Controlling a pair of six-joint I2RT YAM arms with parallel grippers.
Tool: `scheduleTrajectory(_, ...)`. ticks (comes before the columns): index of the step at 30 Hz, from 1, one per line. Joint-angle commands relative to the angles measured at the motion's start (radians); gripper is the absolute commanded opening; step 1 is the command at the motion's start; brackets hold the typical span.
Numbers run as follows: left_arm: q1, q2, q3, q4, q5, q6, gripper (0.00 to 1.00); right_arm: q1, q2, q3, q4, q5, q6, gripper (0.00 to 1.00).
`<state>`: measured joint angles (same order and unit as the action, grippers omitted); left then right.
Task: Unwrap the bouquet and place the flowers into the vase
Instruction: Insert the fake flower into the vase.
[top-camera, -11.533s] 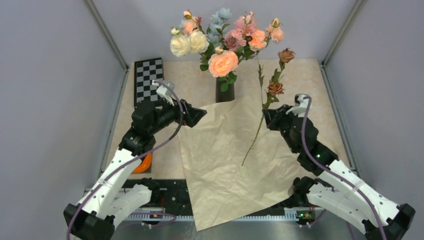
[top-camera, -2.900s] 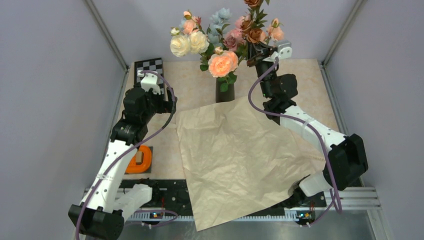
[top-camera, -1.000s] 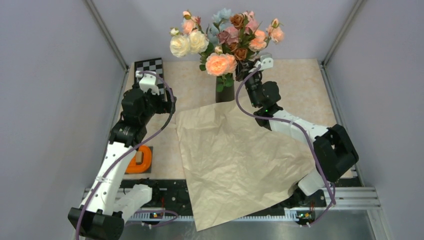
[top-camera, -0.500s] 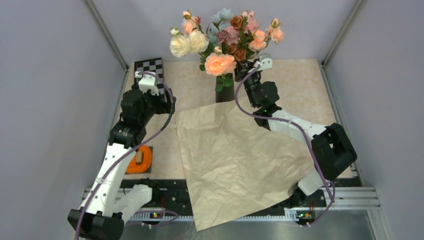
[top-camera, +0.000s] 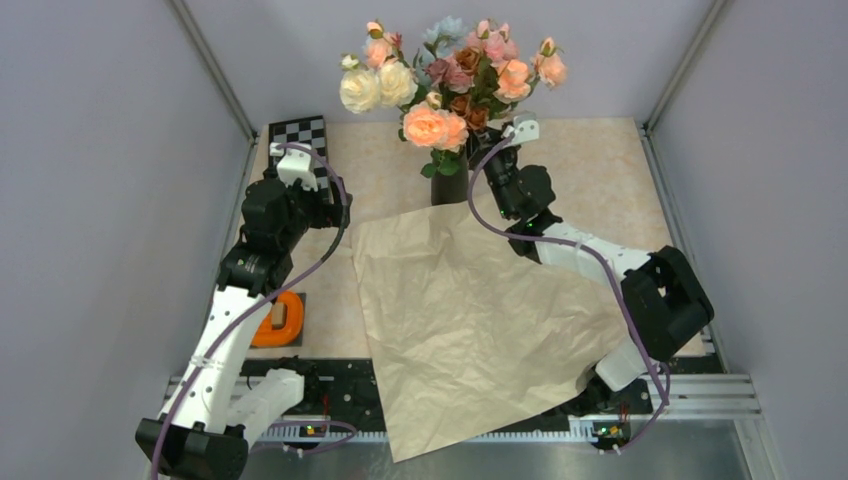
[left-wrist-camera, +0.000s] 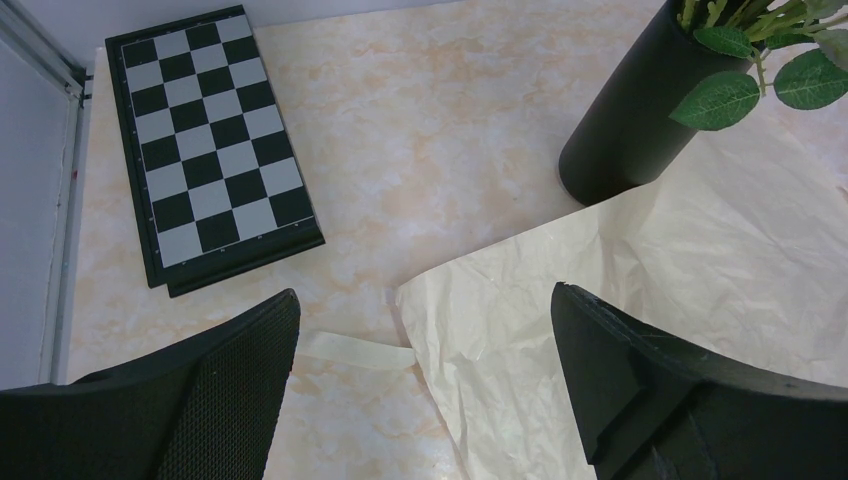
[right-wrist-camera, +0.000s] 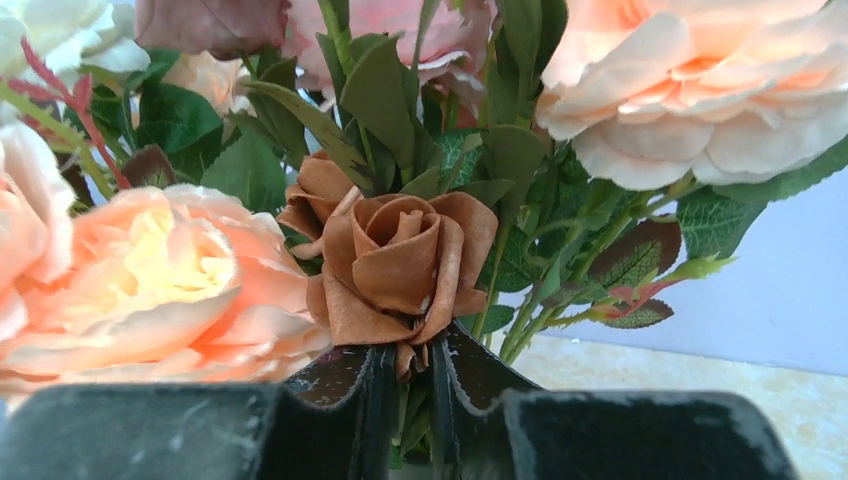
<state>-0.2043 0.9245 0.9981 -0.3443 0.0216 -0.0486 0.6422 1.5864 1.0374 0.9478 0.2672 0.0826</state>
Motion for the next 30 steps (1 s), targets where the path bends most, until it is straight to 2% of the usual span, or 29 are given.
scheduleTrajectory(1, 0.005, -0.025, -0.006, 0.05, 0.01, 0.004, 0.99, 0.017, -0.027, -0.018, -0.035, -0.017, 0.01, 0.16)
scheduleTrajectory(15, 0.005, -0.028, -0.007, 0.049, 0.012, 0.003, 0.99, 0.022, -0.063, -0.052, -0.06, -0.015, 0.015, 0.28)
scheduleTrajectory(22, 0.005, -0.026, -0.007, 0.05, 0.014, -0.001, 0.99, 0.026, -0.084, -0.069, -0.081, -0.018, 0.009, 0.42)
scheduleTrajectory(30, 0.005, -0.02, -0.012, 0.052, -0.004, -0.007, 0.99, 0.029, -0.137, -0.126, -0.114, -0.016, 0.0, 0.53)
